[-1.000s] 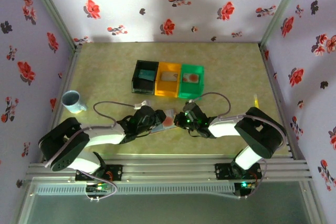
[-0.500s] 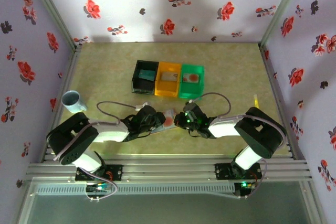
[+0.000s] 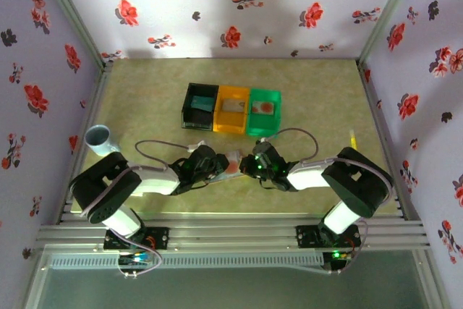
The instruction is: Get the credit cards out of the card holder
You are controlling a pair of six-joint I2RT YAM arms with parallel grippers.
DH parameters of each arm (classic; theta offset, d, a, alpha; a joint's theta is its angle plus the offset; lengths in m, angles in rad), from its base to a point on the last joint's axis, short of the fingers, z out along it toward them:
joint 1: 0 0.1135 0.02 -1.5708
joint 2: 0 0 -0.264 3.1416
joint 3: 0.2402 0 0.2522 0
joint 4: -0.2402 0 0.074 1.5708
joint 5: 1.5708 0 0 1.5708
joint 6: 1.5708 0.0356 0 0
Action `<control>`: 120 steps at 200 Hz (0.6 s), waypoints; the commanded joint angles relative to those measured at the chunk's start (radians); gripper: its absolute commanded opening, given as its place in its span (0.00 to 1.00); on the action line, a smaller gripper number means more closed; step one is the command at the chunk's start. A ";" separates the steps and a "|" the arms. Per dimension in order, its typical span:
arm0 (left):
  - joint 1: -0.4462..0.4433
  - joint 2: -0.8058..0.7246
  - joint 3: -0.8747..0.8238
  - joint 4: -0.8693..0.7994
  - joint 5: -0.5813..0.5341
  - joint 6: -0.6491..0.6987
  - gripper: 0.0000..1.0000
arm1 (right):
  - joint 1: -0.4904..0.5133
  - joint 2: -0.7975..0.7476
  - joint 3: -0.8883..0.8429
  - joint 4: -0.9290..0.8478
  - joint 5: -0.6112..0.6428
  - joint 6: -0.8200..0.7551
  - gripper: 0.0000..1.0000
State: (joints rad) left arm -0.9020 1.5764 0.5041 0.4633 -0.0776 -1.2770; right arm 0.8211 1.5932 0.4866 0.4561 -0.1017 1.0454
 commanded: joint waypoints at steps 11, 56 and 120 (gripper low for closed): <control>0.008 -0.011 -0.006 -0.023 0.009 0.000 0.29 | 0.009 0.049 -0.038 -0.102 -0.038 0.010 0.00; 0.009 -0.096 0.034 -0.158 -0.017 0.038 0.35 | 0.010 0.036 -0.036 -0.117 -0.027 0.001 0.00; 0.006 -0.062 0.080 -0.158 -0.007 0.057 0.42 | 0.010 0.038 -0.035 -0.117 -0.032 0.000 0.00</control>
State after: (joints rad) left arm -0.8974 1.4929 0.5575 0.3199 -0.0780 -1.2491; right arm 0.8215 1.5921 0.4831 0.4618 -0.1020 1.0485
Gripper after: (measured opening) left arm 0.412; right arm 0.063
